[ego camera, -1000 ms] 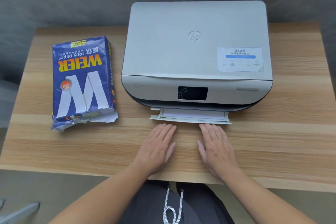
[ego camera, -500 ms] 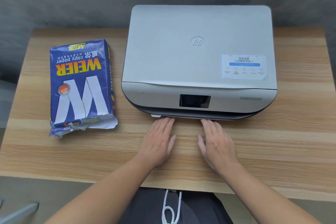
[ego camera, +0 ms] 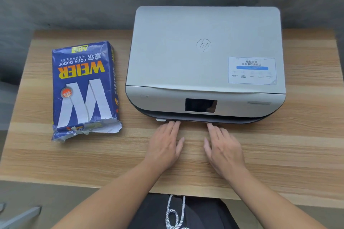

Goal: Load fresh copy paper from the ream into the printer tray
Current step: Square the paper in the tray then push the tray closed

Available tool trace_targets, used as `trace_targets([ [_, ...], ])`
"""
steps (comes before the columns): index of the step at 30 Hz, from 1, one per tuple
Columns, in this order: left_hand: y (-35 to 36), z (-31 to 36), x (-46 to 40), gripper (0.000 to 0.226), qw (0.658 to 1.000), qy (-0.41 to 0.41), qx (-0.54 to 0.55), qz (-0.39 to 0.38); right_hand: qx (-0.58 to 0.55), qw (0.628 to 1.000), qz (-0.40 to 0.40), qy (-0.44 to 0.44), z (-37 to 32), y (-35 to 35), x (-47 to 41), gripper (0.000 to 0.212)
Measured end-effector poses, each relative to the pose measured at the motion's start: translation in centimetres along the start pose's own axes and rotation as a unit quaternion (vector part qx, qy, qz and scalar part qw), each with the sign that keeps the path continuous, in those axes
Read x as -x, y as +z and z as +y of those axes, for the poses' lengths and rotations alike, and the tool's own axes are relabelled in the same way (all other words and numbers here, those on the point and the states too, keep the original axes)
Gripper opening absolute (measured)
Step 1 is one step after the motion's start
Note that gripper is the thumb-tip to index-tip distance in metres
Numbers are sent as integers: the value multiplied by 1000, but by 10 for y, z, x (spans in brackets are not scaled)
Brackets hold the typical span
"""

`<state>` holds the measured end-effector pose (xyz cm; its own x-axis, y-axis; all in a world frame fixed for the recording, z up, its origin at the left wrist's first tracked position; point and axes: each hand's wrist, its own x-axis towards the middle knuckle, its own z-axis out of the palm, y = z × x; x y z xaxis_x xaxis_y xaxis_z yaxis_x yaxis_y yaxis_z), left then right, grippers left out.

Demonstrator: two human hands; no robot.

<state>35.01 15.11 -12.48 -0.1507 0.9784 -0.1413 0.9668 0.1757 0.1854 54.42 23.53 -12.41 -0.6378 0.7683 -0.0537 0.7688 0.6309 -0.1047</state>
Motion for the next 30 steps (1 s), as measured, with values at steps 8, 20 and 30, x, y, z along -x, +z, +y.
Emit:
trace_targets([
  [8,-2,4,0,57,1000,-14,3,-9,8,1000,-23,8,-3,-3,1,56],
  [20,-5,9,-1,59,1000,-16,-9,-21,6,998,-59,18,-6,-10,-2,58],
  [30,-24,6,10,57,1000,21,-7,-14,-58,994,-83,33,-7,-24,3,49],
])
